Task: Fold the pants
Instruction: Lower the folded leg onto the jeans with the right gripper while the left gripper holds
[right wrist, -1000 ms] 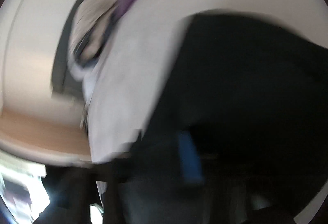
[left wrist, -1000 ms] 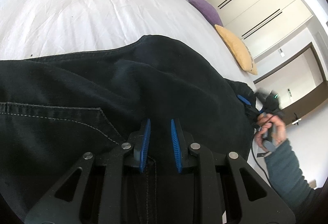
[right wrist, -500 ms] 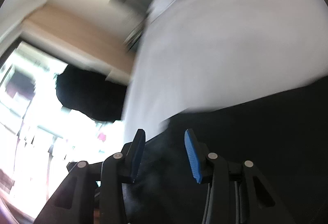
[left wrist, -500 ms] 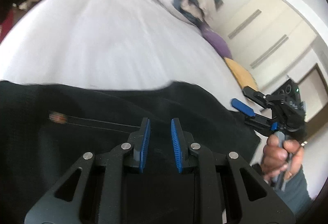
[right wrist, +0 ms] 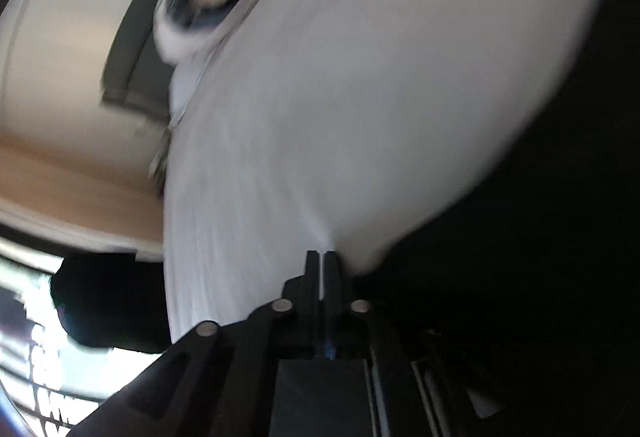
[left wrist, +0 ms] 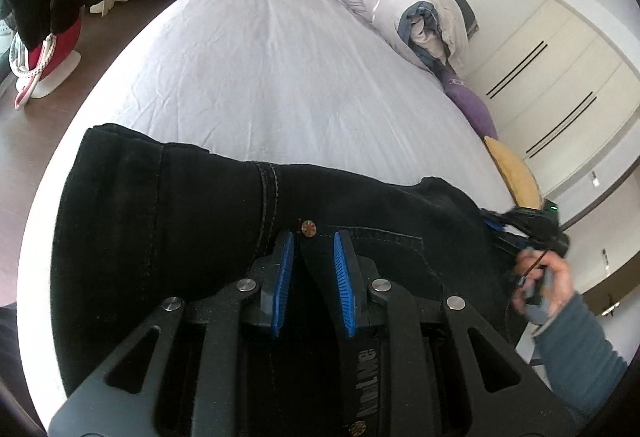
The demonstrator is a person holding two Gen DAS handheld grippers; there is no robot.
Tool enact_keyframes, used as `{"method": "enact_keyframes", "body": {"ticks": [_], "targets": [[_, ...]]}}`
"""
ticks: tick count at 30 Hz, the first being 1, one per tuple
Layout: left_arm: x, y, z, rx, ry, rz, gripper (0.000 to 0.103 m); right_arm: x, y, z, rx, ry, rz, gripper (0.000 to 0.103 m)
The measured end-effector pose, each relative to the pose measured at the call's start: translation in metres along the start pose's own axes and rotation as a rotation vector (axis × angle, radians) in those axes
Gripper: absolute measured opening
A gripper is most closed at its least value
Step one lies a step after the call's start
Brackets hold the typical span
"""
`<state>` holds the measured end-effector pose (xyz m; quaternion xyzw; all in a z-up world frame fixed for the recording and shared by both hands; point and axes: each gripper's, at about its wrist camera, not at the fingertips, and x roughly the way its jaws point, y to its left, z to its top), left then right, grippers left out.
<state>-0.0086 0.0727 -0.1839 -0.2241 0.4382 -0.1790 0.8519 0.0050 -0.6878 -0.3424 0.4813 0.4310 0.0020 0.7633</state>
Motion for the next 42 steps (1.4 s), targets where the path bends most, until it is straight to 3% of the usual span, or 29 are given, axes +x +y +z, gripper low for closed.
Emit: {"method": "enact_keyframes", "body": {"ticks": [1,2,3,6,8,9,11,13,17,21,22,25,27,28,29,31,33,36,37,39,41,42], "targets": [[0.000,-0.001,0.000,0.003,-0.001,0.009,0.020,-0.009,0.002,0.001,-0.010,0.006,0.023,0.033],[0.002,-0.009,-0.002,0.013,0.003,0.028,0.020,-0.020,0.007,-0.006,-0.041,0.019,0.054,0.039],[0.002,-0.018,-0.001,0.030,0.012,0.051,0.020,-0.029,0.017,-0.013,-0.081,0.043,0.097,0.039],[0.005,-0.056,-0.001,0.078,0.009,0.005,0.020,-0.033,0.055,-0.088,-0.228,0.219,0.295,0.049],[0.010,-0.079,-0.003,0.130,0.032,-0.014,0.020,-0.023,0.062,-0.122,-0.295,0.278,0.295,0.050],[0.015,-0.087,-0.004,0.150,0.038,-0.017,0.020,-0.017,0.050,-0.131,-0.295,0.288,0.247,0.050],[0.029,-0.101,-0.010,0.195,0.054,-0.004,0.020,-0.019,0.008,-0.120,-0.160,0.272,0.234,0.007],[0.043,-0.103,-0.015,0.212,0.079,0.043,0.020,-0.035,-0.027,-0.095,-0.075,0.194,0.199,0.000],[0.052,-0.089,-0.018,0.149,0.090,0.006,0.020,-0.100,-0.097,-0.033,0.051,-0.034,0.142,0.000],[0.057,-0.087,-0.013,0.146,0.090,0.025,0.020,-0.174,-0.176,0.019,0.208,-0.262,0.074,0.000],[0.056,-0.085,-0.012,0.149,0.092,0.029,0.020,-0.196,-0.195,0.029,0.223,-0.337,0.023,0.000],[0.048,-0.080,-0.010,0.169,0.096,0.059,0.020,-0.239,-0.227,0.045,0.302,-0.452,-0.026,0.000],[0.039,-0.074,-0.009,0.164,0.089,0.094,0.020,-0.258,-0.224,0.049,0.289,-0.489,-0.082,0.010],[0.036,-0.071,-0.007,0.150,0.090,0.098,0.020,-0.270,-0.218,0.049,0.278,-0.498,-0.080,0.032],[0.032,-0.070,-0.006,0.136,0.091,0.104,0.020,-0.257,-0.186,0.043,0.268,-0.497,-0.040,0.043],[0.025,-0.075,-0.003,0.125,0.081,0.079,0.020,-0.249,-0.150,0.020,0.200,-0.443,0.106,0.052],[0.027,-0.088,0.001,0.112,0.087,0.008,0.020,-0.219,-0.116,-0.008,0.086,-0.296,0.197,0.056],[0.045,-0.129,0.002,0.097,0.130,-0.175,0.020,-0.156,-0.066,-0.041,0.004,-0.085,0.279,0.057],[0.054,-0.145,0.000,0.110,0.159,-0.219,0.020,-0.127,-0.052,-0.058,-0.018,0.015,0.287,0.057],[0.078,-0.179,-0.008,0.147,0.233,-0.294,0.020,-0.093,-0.040,-0.072,-0.048,0.090,0.235,0.055],[0.108,-0.213,-0.022,0.209,0.304,-0.343,0.020,-0.080,-0.029,-0.076,-0.111,0.063,0.184,0.053],[0.122,-0.221,-0.029,0.229,0.342,-0.328,0.020,-0.083,-0.030,-0.076,-0.116,0.059,0.186,0.050]]}}
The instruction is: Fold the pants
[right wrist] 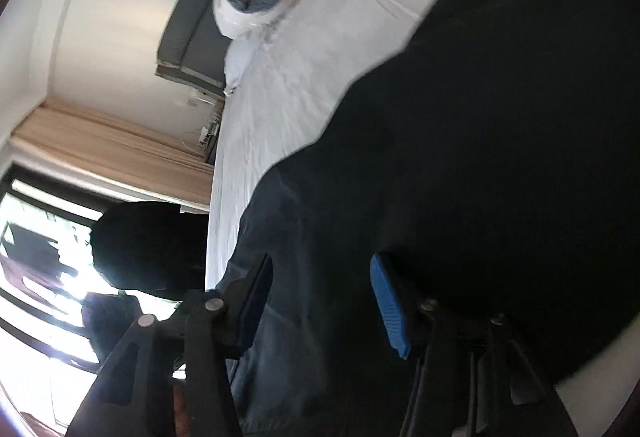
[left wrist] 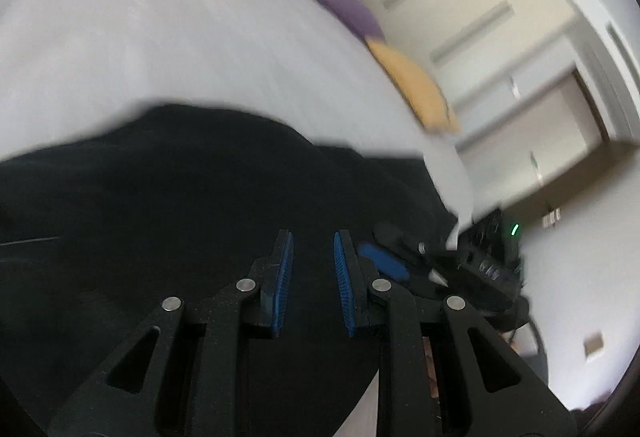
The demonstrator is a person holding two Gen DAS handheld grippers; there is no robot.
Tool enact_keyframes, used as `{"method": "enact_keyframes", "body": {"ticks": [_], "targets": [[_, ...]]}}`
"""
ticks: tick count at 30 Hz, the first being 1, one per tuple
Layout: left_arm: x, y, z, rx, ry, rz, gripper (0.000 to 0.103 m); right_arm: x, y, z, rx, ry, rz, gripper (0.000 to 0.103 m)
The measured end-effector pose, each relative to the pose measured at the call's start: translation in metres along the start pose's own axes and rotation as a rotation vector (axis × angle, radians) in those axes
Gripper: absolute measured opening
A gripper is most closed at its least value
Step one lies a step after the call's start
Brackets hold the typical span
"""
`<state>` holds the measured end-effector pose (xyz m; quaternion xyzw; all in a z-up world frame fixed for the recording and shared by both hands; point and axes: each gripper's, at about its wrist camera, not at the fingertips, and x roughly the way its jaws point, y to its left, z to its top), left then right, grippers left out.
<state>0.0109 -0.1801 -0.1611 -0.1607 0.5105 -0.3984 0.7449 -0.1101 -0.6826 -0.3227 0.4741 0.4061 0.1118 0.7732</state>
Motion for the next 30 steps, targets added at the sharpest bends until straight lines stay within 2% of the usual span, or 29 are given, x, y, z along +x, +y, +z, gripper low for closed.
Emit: {"method": "enact_keyframes", "body": {"ticks": [2,3,4,5,6,8,10,13,16,18,20,22,24,27,30], "targets": [[0.020,0.007,-0.005,-0.018,0.048,0.064,0.020,-0.009,-0.013,0.009,0.044,0.002,-0.013,0.027],[0.024,0.017,-0.010,-0.037,0.056,0.062,0.020,-0.004,-0.013,0.014,0.062,-0.007,-0.030,0.021],[0.020,0.027,-0.016,-0.054,0.046,0.031,0.020,-0.013,-0.024,0.019,0.069,-0.028,-0.058,0.008],[0.012,0.037,-0.020,-0.068,0.041,0.023,0.020,-0.020,-0.034,0.022,0.086,-0.058,-0.080,0.000],[0.005,0.043,-0.022,-0.073,0.038,0.027,0.020,-0.029,-0.047,0.027,0.113,-0.086,-0.098,0.000],[-0.010,0.053,-0.027,-0.072,0.024,0.053,0.020,-0.050,-0.067,0.035,0.153,-0.132,-0.067,0.000],[-0.033,0.071,-0.033,-0.101,-0.011,0.076,0.020,-0.063,-0.078,0.048,0.165,-0.196,-0.126,0.000],[-0.068,0.093,-0.047,-0.107,-0.066,0.085,0.020,-0.093,-0.103,0.062,0.209,-0.285,-0.160,0.000],[-0.100,0.103,-0.059,-0.049,-0.108,0.211,0.020,-0.131,-0.125,0.073,0.237,-0.376,-0.197,0.000],[-0.124,0.119,-0.067,-0.079,-0.126,0.274,0.020,-0.163,-0.134,0.078,0.268,-0.445,-0.221,0.018],[-0.151,0.126,-0.073,-0.091,-0.166,0.335,0.020,-0.194,-0.138,0.073,0.299,-0.515,-0.200,0.054],[-0.166,0.125,-0.073,-0.107,-0.194,0.370,0.020,-0.209,-0.136,0.068,0.321,-0.553,-0.200,0.073],[-0.170,0.113,-0.068,-0.114,-0.211,0.343,0.020,-0.211,-0.139,0.064,0.346,-0.549,-0.164,0.073],[-0.152,0.083,-0.057,-0.072,-0.208,0.249,0.020,-0.197,-0.142,0.065,0.372,-0.514,-0.099,0.073],[-0.116,0.052,-0.041,-0.050,-0.170,0.137,0.020,-0.170,-0.128,0.080,0.355,-0.461,-0.127,0.073]]}}
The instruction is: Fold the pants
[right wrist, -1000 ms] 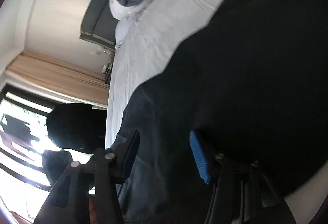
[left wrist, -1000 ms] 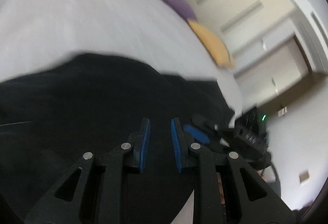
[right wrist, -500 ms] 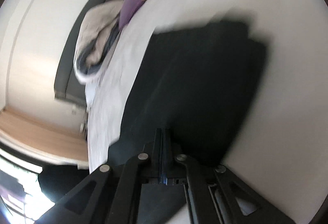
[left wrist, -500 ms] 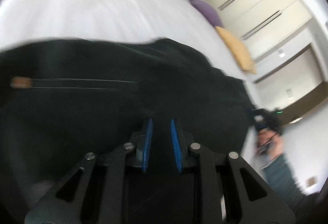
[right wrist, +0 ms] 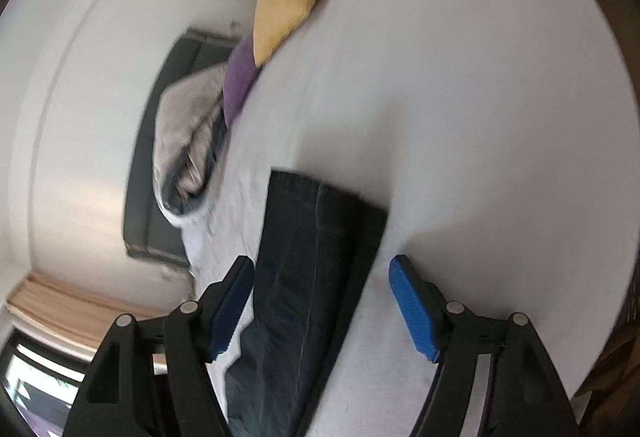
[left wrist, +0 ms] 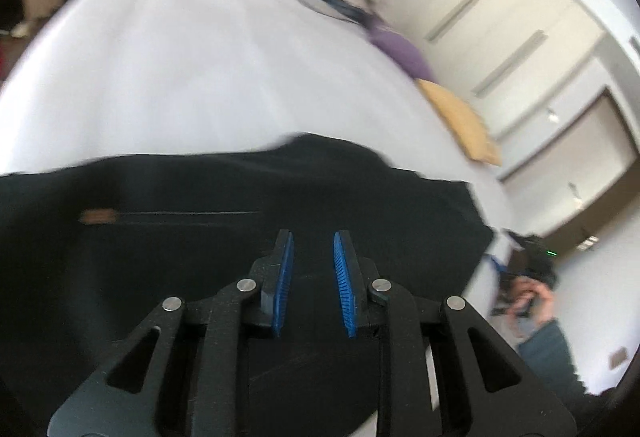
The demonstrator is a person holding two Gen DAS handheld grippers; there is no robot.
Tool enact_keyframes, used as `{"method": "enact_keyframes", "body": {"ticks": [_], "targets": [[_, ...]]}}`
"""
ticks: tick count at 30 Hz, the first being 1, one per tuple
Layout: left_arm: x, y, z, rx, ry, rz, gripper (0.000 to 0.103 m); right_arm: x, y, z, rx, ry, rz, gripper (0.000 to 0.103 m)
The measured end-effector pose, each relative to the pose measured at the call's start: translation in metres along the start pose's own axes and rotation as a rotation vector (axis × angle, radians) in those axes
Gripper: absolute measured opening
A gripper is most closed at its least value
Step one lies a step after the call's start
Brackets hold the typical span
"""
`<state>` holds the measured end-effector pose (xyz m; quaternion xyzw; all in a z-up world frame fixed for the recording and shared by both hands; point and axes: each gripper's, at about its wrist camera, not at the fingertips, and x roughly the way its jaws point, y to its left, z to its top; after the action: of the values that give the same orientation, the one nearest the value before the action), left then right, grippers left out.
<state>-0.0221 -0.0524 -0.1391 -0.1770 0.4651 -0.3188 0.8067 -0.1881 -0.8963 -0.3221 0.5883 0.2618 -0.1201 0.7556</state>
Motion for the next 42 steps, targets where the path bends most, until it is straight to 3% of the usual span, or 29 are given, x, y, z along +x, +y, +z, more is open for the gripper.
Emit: {"method": "enact_keyframes", "body": {"ticks": [3,6,10,12,16,19,20,27,39,42], "targets": [[0.040,-0.038,0.005,0.025,0.045,-0.091,0.020,0.016,0.010,0.000,0.021,0.021,-0.033,0.073],[0.081,-0.075,0.008,0.063,0.096,-0.127,0.020,0.022,0.009,0.004,0.052,0.035,-0.037,0.072],[0.120,-0.096,0.007,0.022,0.145,-0.161,0.020,0.030,0.010,0.009,0.052,0.039,-0.032,0.066],[0.129,-0.092,0.004,0.003,0.164,-0.157,0.020,0.028,0.005,0.010,0.060,0.031,-0.016,0.062],[0.135,-0.062,-0.011,-0.036,0.210,-0.124,0.020,0.030,0.002,0.012,0.081,0.010,-0.022,0.044],[0.138,-0.047,-0.014,-0.076,0.206,-0.146,0.020,0.030,-0.003,0.009,0.092,-0.004,-0.041,0.026],[0.138,-0.047,-0.015,-0.074,0.204,-0.144,0.020,0.029,-0.005,0.008,0.105,-0.006,-0.034,0.025],[0.149,-0.047,-0.021,-0.070,0.188,-0.158,0.020,0.010,-0.015,-0.002,0.173,0.005,0.008,0.032],[0.153,-0.043,-0.032,-0.058,0.178,-0.163,0.020,0.027,-0.022,0.018,0.168,0.048,0.088,0.032],[0.157,-0.043,-0.034,-0.057,0.176,-0.165,0.020,0.023,-0.020,0.020,0.147,0.063,0.066,0.032]]}}
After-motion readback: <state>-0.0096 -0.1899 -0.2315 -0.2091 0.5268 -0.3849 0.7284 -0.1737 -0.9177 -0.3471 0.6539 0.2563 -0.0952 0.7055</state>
